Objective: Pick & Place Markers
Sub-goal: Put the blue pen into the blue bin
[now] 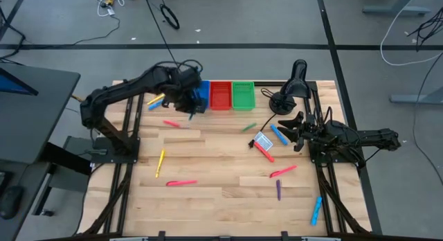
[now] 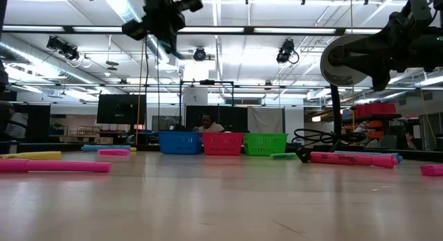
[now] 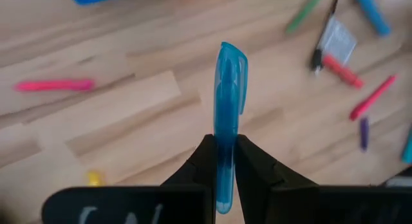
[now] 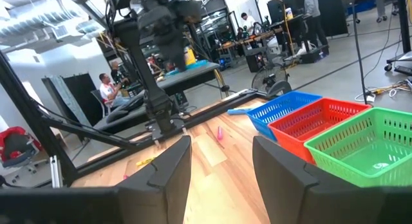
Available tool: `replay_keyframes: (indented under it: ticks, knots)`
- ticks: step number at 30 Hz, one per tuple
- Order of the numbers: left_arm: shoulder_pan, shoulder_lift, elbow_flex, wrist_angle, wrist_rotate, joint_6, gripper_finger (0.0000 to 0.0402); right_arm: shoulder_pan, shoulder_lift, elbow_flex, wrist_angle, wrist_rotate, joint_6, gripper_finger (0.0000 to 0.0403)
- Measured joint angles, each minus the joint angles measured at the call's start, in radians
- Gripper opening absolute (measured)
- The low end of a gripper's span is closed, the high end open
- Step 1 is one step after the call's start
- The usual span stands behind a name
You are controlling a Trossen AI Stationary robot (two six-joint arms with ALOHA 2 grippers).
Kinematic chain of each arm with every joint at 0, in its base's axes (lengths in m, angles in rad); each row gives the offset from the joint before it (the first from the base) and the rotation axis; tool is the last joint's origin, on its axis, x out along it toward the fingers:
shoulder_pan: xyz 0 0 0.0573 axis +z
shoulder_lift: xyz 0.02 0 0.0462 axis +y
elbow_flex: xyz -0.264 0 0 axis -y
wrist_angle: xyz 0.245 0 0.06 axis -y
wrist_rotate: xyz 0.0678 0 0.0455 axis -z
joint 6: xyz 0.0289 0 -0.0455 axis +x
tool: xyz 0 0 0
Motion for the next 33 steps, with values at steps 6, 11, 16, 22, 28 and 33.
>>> replay_keyframes:
  ticks: [6,11,16,22,28,33]
  knots:
    - [0.087,0.047,-0.001,0.052,0.011,0.017,0.0035,0.000,0.002,0.000,0.001,0.001,0.000,0.0166]
    - [0.149,0.093,-0.001,0.113,0.011,0.040,0.0035,0.000,0.003,0.000,0.000,0.000,0.000,0.0166]
    - [0.208,0.142,-0.001,0.157,0.002,0.059,0.0035,0.000,0.003,0.000,0.001,0.001,0.000,0.0166]
    - [0.269,0.202,-0.001,0.168,-0.031,0.080,0.0035,0.000,0.003,0.000,0.002,0.001,0.000,0.0166]
    - [0.309,0.265,-0.001,0.186,-0.058,0.094,0.0035,0.000,0.003,0.000,0.002,0.001,0.000,0.0166]
    - [0.326,0.316,-0.001,0.192,-0.084,0.119,0.0035,0.000,0.003,0.000,0.002,0.001,0.000,0.0166]
